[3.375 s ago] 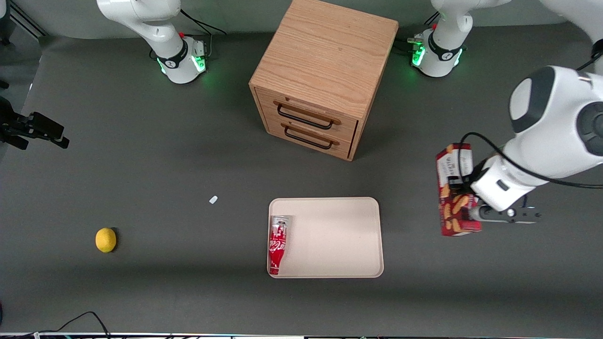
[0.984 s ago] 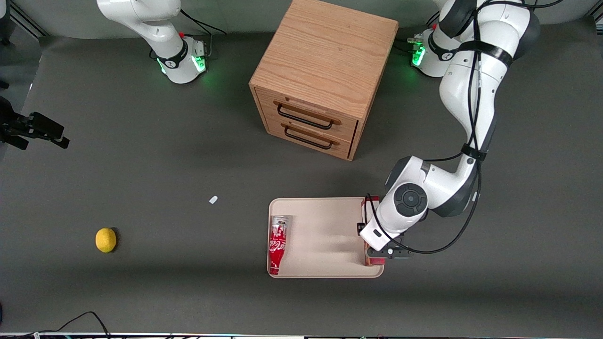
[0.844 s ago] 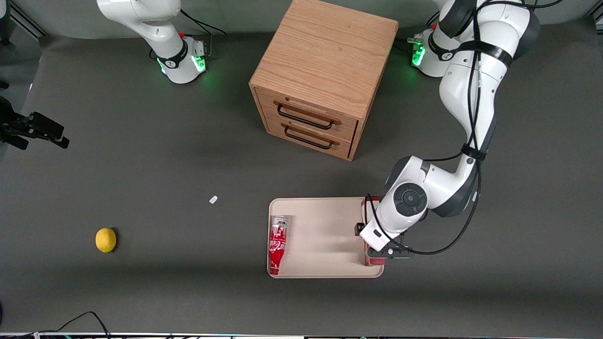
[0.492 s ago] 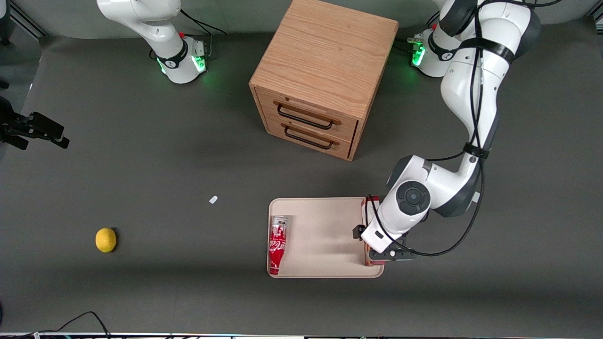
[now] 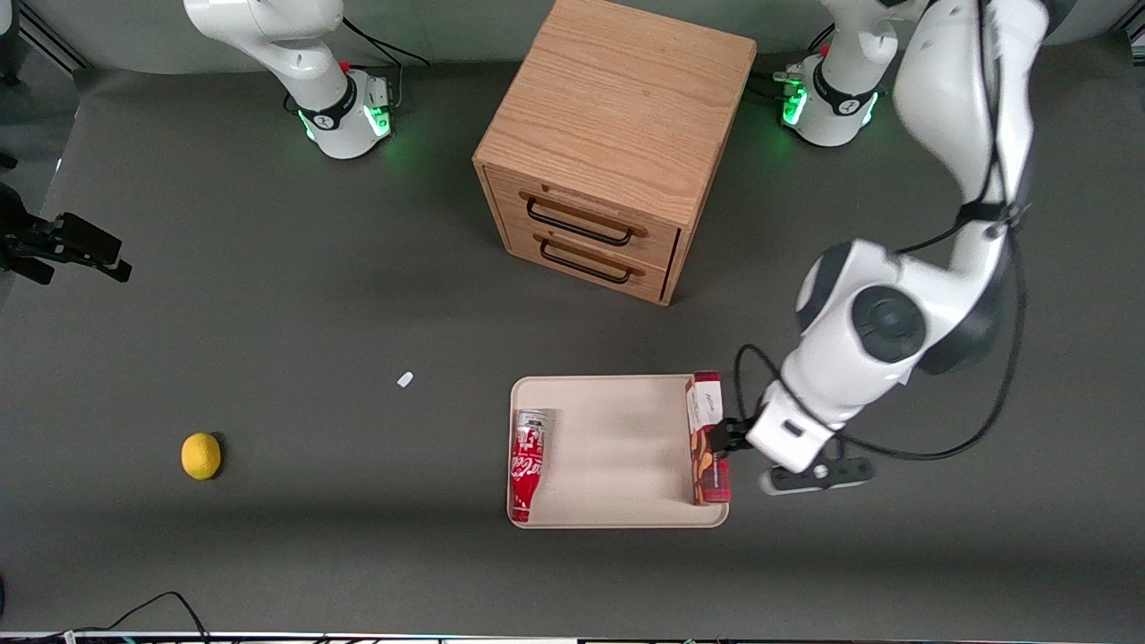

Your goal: Place red cookie box on tray

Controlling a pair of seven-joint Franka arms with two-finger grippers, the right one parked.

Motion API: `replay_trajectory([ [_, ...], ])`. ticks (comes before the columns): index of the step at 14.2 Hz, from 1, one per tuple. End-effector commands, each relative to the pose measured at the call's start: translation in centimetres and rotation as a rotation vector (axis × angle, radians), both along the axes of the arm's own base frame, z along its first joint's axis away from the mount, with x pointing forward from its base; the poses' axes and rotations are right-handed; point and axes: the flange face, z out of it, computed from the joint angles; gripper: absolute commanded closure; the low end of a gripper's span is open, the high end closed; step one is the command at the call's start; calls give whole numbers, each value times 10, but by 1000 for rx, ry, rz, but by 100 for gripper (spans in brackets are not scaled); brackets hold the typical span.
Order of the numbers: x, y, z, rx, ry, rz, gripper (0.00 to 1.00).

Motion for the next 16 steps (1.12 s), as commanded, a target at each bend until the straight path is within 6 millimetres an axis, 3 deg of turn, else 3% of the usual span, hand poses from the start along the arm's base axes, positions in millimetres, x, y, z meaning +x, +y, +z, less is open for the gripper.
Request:
replay_trajectory([
  [1, -49, 55, 51, 34, 58, 53, 0],
  [5, -91, 134, 118, 129, 144, -61, 0],
  [9, -143, 199, 159, 186, 126, -148, 0],
  [12, -168, 219, 187, 206, 146, -199, 0],
  [16, -186, 215, 208, 160, 137, -243, 0],
])
